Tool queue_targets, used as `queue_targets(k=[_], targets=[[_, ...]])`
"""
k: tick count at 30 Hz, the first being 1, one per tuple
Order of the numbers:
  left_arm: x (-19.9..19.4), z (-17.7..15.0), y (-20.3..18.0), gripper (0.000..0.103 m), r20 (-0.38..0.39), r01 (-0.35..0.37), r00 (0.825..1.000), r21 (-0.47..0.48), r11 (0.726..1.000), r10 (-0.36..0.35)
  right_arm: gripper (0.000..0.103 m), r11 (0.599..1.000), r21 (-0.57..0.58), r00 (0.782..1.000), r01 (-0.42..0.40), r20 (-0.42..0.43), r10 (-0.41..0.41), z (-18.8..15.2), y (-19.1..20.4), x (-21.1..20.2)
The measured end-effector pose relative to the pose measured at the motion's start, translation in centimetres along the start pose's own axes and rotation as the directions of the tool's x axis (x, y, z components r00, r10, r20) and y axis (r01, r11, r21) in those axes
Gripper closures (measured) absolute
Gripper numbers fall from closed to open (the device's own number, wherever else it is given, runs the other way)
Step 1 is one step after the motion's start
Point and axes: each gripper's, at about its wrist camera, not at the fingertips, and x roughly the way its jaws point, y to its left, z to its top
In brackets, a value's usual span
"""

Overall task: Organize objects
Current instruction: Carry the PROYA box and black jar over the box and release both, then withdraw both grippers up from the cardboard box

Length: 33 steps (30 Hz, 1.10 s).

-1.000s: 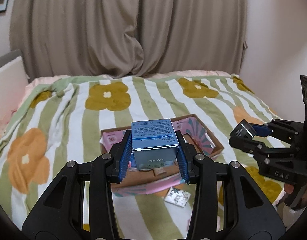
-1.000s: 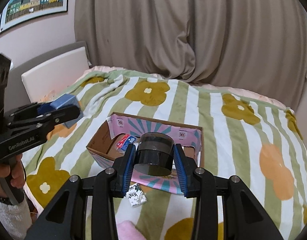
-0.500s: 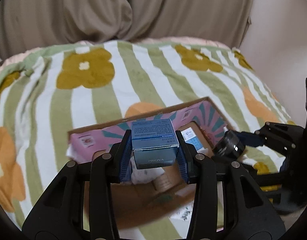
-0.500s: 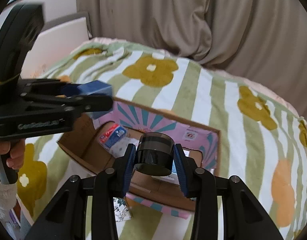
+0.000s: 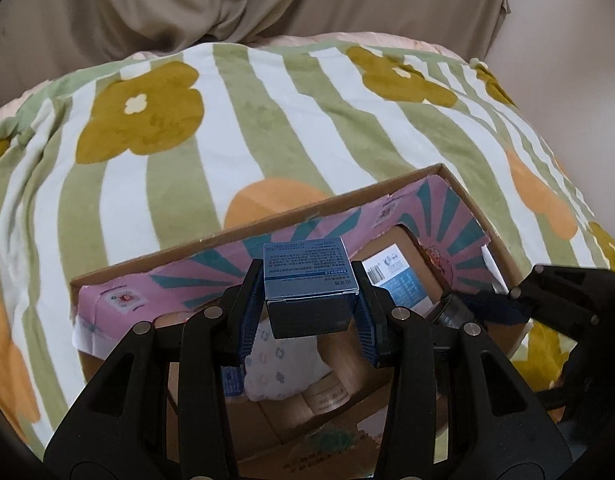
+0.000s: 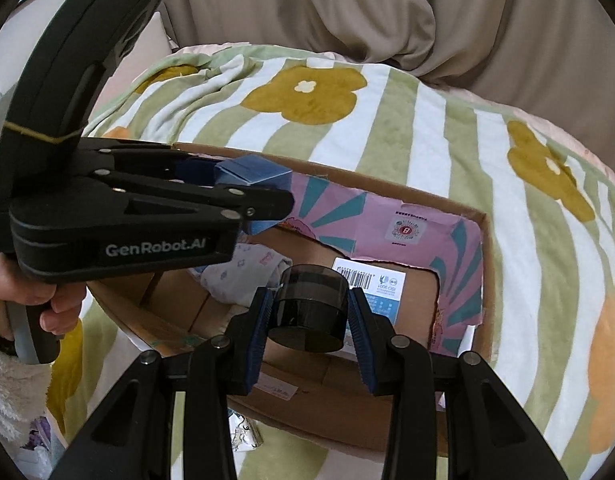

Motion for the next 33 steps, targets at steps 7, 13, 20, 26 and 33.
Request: queue_targets(k=[7,13,20,26,33], targets=[[-1.8,1.0,0.1,0.0,0.074,-0.066,0.995,-0.027,0.997,0.068,0.017,0.995,-0.094,0.998,-0.03,0.053,0.035,-1.1,0.8,-0.8],[-4.1,1.5,0.0,0.0,0.11,-0.079,0.991,-0.03,0.996,0.082,0.017,0.996,-0.086,0.996,-0.025,0.079,0.032,-2.5,0.4,-2.1],[-5.8,0.2,-1.5,0.0,0.132,-0.096,0.987,0.009,0.995,0.094,0.017,0.997,-0.075,0.995,-0.022,0.096,0.029,-2.7,0.5,-3.1],[-8.3,-0.3,-2.1,0.0,0.16,-0.092,0.983,0.003,0.996,0.091,0.017,0.996,-0.086,0.992,-0.025,0.118,0.035,-2.9,1.2,-4.6],[-13.3,-1.5,-2.7,0.0,0.228,-0.092,0.969,-0.028,0.995,0.096,0.017,0.995,-0.098,0.984,-0.009,0.177,0.026,-3.3,2.1,-8.0]])
